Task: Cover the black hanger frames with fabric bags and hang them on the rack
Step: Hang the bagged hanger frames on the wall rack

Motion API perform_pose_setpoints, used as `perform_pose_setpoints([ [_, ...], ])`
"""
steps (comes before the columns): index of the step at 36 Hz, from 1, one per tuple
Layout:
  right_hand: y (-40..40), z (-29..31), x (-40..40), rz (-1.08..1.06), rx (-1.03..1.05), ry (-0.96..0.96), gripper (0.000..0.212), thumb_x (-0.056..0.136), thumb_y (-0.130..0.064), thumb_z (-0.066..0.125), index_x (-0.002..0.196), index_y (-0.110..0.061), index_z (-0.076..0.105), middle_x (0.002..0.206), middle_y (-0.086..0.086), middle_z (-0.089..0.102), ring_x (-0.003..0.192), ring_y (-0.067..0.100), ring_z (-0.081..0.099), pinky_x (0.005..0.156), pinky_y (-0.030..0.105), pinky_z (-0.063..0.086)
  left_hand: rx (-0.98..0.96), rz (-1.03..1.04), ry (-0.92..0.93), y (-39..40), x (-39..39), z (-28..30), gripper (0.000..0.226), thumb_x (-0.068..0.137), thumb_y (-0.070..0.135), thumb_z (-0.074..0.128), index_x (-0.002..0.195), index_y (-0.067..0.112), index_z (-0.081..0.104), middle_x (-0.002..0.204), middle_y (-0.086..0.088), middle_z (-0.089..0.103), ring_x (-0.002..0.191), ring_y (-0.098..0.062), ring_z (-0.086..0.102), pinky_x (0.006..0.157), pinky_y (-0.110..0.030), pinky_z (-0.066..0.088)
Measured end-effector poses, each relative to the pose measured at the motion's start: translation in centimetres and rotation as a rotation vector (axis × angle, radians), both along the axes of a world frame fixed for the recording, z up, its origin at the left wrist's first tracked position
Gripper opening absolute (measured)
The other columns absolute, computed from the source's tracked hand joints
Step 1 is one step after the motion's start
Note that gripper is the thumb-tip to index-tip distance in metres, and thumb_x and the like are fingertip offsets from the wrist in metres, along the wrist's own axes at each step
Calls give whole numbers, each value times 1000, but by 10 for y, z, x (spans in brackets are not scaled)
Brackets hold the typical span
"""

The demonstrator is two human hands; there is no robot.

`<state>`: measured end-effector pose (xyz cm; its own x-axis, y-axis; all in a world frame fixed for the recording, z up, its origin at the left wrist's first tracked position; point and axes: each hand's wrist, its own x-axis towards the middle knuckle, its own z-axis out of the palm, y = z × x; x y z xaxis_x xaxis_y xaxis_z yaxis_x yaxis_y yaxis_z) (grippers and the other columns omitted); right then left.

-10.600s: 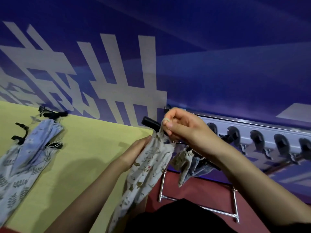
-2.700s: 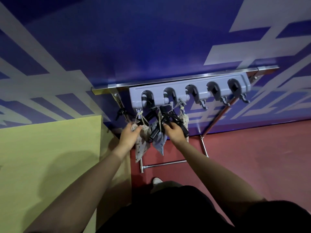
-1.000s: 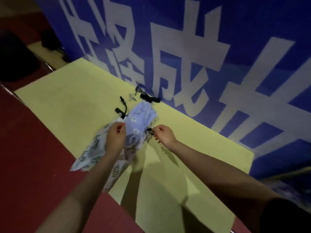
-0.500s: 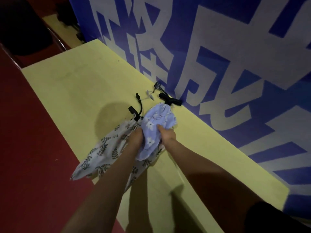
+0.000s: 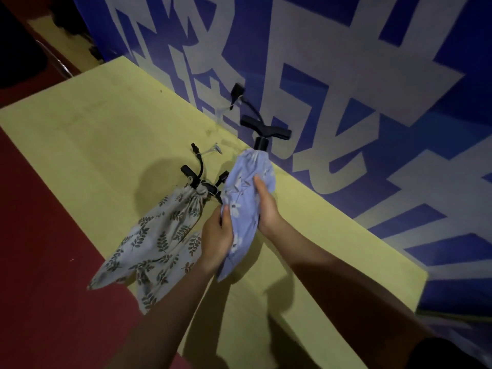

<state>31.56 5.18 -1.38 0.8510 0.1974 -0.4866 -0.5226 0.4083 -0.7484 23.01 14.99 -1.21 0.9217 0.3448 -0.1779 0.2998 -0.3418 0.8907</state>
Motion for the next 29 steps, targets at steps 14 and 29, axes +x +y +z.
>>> perform_pose_setpoints([
  [14, -90, 83, -98, 1, -307, -287, 25, 93, -30, 62, 116, -21, 65, 112, 3, 72, 100, 17, 70, 86, 31, 55, -541, -136, 17, -69, -29, 98, 40, 105, 33, 25, 89, 30, 62, 69, 18, 69, 69, 1, 66, 57, -13, 48],
  [29, -154, 126, -194, -236, -166, -291, 33, 102, -28, 39, 114, -13, 66, 106, -2, 73, 97, 7, 68, 81, 21, 51, -488, -234, -136, -164, -105, 126, 30, 104, 28, 37, 130, 21, 51, 120, 16, 56, 111, 3, 54, 72, 3, 38],
])
